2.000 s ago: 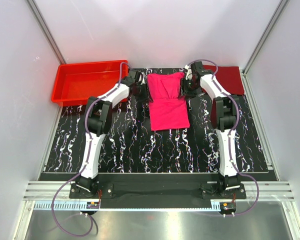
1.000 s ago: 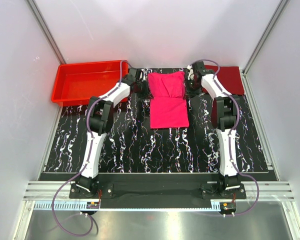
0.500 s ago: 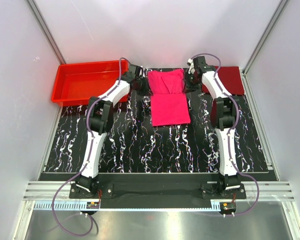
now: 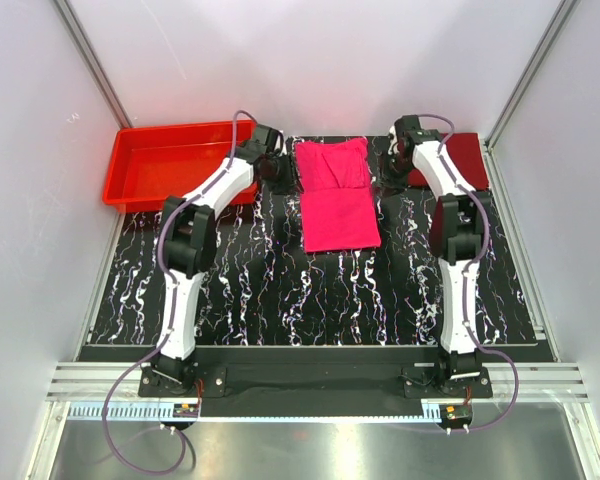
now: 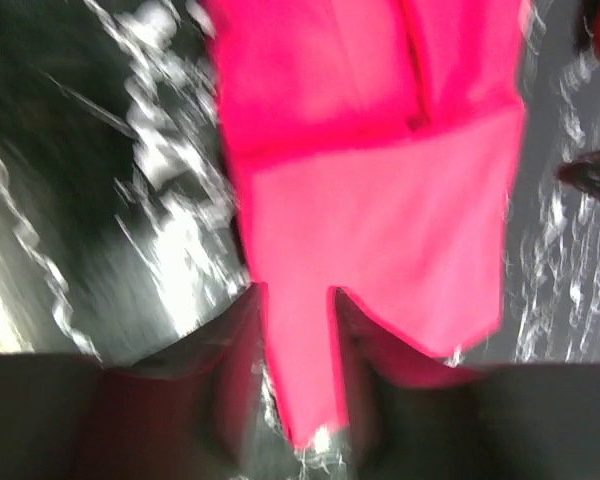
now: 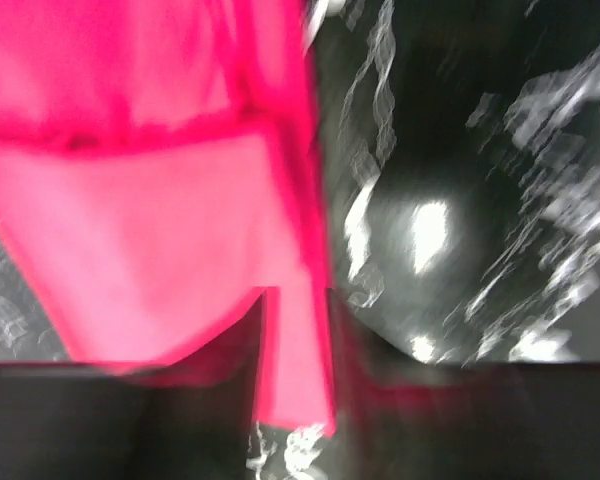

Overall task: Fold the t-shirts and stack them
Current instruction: Fold the tshirt

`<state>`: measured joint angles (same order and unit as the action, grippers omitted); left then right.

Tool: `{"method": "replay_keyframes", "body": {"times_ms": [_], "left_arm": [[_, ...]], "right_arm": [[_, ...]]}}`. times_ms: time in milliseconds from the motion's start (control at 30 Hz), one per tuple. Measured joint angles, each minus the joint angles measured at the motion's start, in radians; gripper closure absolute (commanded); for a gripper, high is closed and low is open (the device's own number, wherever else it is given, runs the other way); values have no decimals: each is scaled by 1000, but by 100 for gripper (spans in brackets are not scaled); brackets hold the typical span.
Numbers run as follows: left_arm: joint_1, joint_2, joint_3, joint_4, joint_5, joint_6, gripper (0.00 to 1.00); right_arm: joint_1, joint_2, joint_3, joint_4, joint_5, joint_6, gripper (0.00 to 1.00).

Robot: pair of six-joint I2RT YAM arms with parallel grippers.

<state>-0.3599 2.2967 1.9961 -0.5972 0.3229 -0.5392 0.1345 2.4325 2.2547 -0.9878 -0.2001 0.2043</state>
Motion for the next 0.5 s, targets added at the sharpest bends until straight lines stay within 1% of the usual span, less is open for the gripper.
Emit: {"method": "replay_keyframes", "body": {"times_ms": [33,67,100,167,200,233,267,367,500], "left_arm": [[-10,-38,-42,6,8,3,73],[-24,-71,-80,25,14,5,73],[-41,-95,-108,38,24,3,71],[-79,-114,-133,62,42,-4,66],[-98,-113,-138,75,47,-8,64],[-117,-107,-140,78,48,-9,61],[-138,-99,-140,76,48,-8,60],[-183,-63,-139,71,46,-2,59],[-193,-13,-143,42,32,0,60]], "right_arm": [[0,-45,-69,13,-22,14,79],[-1,-92,-144,34,-55,37,79],[-1,-146,-230,63,-93,63,77],[0,-203,-325,86,-149,93,72],[2,-214,-346,87,-171,105,69],[4,-214,-354,91,-188,112,61],[8,-209,-359,100,-195,115,59],[25,-192,-359,112,-208,121,58],[54,-169,-360,113,-212,129,58]]}}
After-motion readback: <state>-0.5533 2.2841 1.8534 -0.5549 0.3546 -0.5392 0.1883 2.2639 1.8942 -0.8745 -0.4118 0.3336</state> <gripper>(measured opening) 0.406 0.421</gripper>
